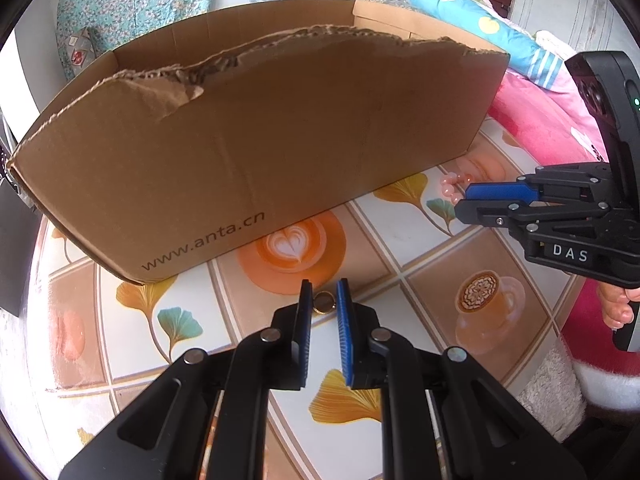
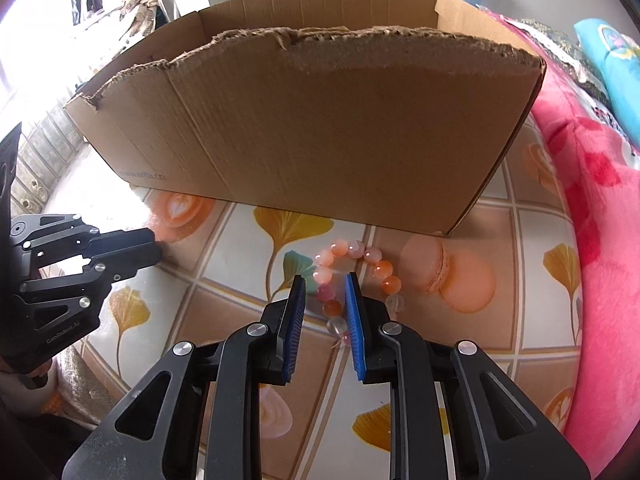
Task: Organize jewelry
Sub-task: 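Close the right tool on the pink-orange bead bracelet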
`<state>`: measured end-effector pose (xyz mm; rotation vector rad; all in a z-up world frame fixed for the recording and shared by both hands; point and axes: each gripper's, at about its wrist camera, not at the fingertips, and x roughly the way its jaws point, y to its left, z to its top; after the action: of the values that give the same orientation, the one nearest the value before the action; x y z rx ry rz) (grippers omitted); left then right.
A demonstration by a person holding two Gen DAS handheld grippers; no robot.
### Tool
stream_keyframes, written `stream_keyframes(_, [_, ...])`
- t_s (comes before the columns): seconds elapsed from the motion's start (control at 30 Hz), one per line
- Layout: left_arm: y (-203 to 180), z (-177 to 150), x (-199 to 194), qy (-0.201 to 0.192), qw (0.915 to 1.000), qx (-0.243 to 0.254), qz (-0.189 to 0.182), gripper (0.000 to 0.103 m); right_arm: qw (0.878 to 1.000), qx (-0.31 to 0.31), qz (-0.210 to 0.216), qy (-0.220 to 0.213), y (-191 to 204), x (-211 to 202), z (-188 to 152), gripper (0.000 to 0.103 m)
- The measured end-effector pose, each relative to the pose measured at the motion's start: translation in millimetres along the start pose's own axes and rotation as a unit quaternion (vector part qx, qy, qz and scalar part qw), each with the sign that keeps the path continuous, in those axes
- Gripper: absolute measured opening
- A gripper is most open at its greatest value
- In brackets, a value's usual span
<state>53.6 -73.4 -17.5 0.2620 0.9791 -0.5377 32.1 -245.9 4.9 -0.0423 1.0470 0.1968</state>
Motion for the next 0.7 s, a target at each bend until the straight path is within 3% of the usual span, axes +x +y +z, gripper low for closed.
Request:
stream_keyframes(0.23, [-0.2,-0.2,0.0,0.001,1.0,0.0,0.002,0.012,1.0,0.0,-0.007,0.001,3.1,0.3,0.6,0.008])
stream_keyframes(0.7, [-1.3,0.1,0.4,0.001,1.0,0.001,0.004,0.012,0.998,0.046,0.038,0.019,-16.7,-5.1,-5.6,0.007])
